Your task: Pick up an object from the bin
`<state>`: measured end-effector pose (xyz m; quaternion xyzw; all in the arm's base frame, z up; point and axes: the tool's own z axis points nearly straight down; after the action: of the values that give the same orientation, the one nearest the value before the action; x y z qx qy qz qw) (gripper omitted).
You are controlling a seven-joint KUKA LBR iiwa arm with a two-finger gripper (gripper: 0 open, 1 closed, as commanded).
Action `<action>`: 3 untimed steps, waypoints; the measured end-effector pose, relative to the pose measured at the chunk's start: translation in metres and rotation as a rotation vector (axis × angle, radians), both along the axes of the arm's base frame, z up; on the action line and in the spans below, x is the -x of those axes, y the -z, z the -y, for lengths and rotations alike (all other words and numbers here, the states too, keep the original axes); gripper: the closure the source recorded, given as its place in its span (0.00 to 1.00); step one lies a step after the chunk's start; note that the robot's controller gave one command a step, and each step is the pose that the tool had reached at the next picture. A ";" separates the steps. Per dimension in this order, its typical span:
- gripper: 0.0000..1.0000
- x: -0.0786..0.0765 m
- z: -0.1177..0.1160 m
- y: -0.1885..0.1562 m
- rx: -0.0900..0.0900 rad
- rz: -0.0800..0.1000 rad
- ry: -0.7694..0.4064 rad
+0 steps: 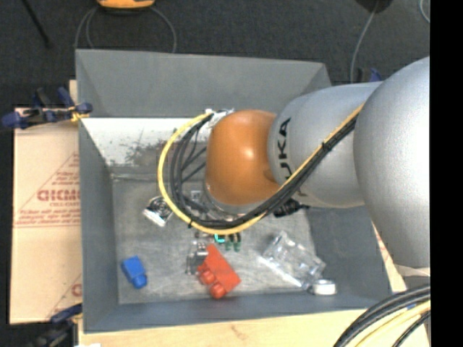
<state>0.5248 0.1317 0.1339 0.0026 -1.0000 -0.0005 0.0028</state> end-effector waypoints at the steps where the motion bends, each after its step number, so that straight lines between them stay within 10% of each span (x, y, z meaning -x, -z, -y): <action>1: 0.00 0.001 0.060 0.061 -0.005 0.019 -0.026; 2: 0.00 0.012 0.133 0.060 0.000 0.020 0.000; 3: 0.00 0.002 0.183 0.060 -0.002 0.020 -0.404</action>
Offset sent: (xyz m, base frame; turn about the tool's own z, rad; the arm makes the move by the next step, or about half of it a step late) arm -0.0049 -0.0597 -0.0639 -0.0290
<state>0.5231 -0.0515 0.0739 0.2034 -0.9791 -0.0011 -0.0073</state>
